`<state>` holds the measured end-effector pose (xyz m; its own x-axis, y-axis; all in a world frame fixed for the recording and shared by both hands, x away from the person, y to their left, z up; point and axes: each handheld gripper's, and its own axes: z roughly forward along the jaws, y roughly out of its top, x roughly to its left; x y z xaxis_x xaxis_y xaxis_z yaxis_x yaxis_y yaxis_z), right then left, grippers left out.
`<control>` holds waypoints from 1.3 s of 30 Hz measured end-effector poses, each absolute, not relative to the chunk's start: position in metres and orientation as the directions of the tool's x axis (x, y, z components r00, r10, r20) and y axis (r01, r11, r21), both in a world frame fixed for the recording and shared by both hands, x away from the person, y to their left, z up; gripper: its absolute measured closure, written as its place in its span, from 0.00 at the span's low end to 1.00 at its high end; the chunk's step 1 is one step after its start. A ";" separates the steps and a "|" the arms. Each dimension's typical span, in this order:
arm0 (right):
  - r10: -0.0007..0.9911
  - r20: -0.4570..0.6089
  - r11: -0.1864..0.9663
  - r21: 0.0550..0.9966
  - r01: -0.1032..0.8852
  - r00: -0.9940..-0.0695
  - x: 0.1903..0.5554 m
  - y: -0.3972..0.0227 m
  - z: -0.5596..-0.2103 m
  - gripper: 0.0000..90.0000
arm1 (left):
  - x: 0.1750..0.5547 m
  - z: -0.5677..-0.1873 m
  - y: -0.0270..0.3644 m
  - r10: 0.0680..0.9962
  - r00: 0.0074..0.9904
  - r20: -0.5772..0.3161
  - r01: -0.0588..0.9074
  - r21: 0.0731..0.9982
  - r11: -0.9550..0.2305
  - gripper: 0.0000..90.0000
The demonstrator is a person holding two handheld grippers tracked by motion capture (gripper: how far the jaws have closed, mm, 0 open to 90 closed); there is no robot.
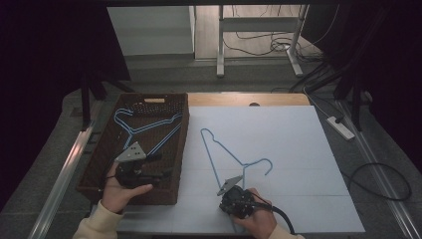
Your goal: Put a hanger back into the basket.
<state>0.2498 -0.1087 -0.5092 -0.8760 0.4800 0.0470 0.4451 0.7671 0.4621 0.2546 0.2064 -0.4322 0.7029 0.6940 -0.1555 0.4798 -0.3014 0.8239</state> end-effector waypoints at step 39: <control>0.763 -0.049 0.587 0.470 0.659 -0.644 0.305 -0.249 -0.501 1.00 | 0.255 -0.431 0.208 0.699 0.698 -0.154 0.481 0.824 -0.299 0.32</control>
